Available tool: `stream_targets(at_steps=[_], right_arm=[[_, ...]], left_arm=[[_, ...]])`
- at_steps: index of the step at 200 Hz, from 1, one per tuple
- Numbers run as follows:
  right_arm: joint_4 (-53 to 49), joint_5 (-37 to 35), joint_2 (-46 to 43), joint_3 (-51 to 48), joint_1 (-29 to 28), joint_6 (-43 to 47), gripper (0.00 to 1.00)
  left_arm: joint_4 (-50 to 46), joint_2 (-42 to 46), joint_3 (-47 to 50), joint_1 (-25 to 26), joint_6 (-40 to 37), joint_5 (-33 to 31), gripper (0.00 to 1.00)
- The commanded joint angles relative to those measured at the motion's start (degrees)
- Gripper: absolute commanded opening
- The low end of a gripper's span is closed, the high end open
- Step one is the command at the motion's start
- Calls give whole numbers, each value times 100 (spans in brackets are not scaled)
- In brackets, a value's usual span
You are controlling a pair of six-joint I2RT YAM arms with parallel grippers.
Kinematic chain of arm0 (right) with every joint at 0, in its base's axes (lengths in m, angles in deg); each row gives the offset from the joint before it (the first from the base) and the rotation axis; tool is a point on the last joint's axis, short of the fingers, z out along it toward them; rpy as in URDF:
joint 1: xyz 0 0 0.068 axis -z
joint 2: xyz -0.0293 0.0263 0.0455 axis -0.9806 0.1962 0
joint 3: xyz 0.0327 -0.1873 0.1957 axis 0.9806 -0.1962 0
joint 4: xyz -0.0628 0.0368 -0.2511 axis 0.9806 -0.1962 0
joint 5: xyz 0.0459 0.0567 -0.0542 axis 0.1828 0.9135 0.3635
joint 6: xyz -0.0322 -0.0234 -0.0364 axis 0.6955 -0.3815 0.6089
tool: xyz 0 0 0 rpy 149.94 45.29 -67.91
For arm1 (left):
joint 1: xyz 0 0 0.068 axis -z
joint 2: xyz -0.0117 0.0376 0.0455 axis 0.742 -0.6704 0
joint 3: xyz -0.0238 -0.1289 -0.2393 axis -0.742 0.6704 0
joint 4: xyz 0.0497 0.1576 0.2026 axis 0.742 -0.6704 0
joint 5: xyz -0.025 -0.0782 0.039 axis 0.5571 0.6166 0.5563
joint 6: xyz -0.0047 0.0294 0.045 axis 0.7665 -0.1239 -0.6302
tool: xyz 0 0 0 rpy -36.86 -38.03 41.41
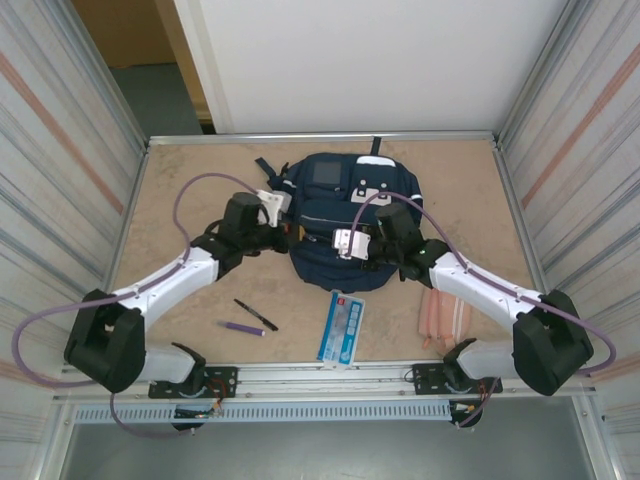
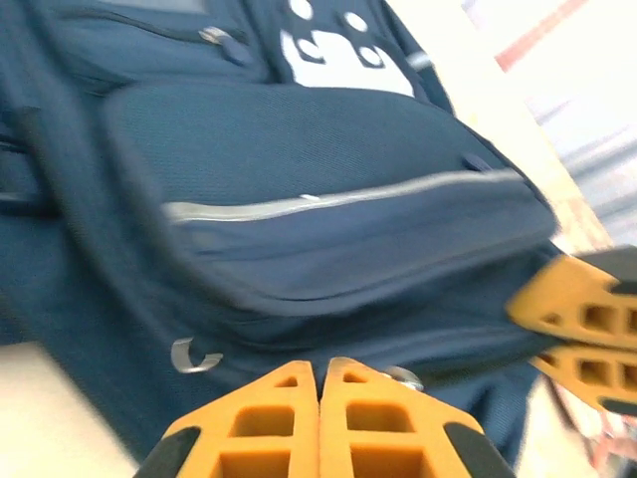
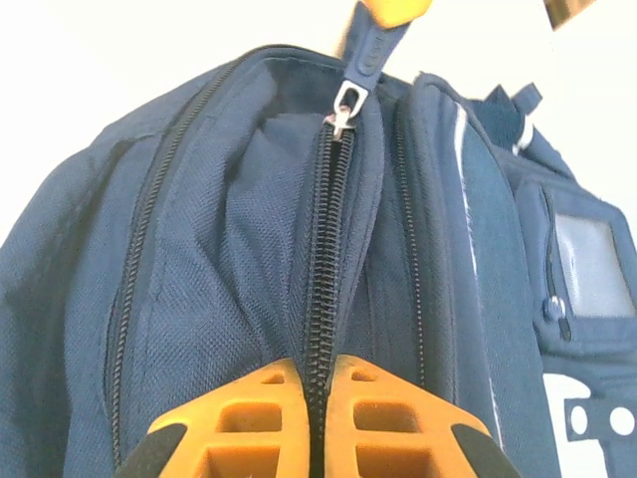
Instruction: Pack the student bag
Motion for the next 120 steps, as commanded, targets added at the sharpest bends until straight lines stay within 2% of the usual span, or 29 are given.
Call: stream_targets(at_steps=[1,29,42,63,77,93,120], right_arm=[[-11,269,-235,-63,94,485,0],[412,491,136,50,290,849,0],[585,703,349,92,399,1063,0],[231,1180,702,449,486,1740,0],[-76,1144,800,671,363,2299,0],[-302,1084,847,889,225,2419,0],[-517,1090,891,1021,193,2412,0]], left_arm=[[-92,270,59,-718,-38,-1126,0],[-108,301,121,-585,474,-915,0],[-138,373,99,-225,473,-889,0],[-446,602,36,569,207,-1410,0],[-420,679,93,701,271,-1255,0],[-498,583,-14,589,439,-489,27],[-1038,391,-102,622,1321,-50,45]])
